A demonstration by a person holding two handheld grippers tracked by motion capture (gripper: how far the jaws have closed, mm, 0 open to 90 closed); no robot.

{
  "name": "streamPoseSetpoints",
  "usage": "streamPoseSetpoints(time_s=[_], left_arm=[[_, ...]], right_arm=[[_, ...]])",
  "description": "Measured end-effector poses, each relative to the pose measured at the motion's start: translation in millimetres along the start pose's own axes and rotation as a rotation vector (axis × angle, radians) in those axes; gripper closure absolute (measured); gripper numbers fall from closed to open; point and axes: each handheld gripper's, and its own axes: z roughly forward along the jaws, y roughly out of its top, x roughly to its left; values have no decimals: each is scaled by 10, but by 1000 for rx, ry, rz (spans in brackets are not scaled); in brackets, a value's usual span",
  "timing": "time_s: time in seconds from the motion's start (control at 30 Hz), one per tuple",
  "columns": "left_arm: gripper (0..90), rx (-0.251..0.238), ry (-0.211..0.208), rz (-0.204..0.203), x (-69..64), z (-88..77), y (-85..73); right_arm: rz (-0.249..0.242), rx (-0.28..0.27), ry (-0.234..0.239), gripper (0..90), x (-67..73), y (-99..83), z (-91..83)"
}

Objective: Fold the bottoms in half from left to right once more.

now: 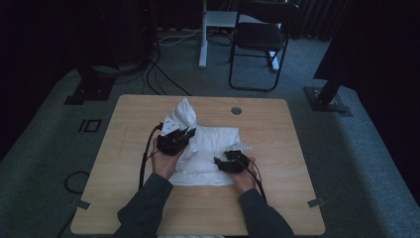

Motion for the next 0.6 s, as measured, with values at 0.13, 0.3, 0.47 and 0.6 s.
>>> streamPoseSetpoints(time_s=[0.13,0.3,0.47,0.6], left_arm=[[840,-6,-24,2,-53,17,25],[840,-1,-59,21,-176,112,69],[839,16,-83,23,-233,260,64],[840,30,-92,18,-230,314,19]], right_arm=[[-51,25,-40,458,98,49,53],[-53,18,-35,501,152,84,108],[-66,16,13,495,208,111,149],[-7,0,137,468,42,84,40]])
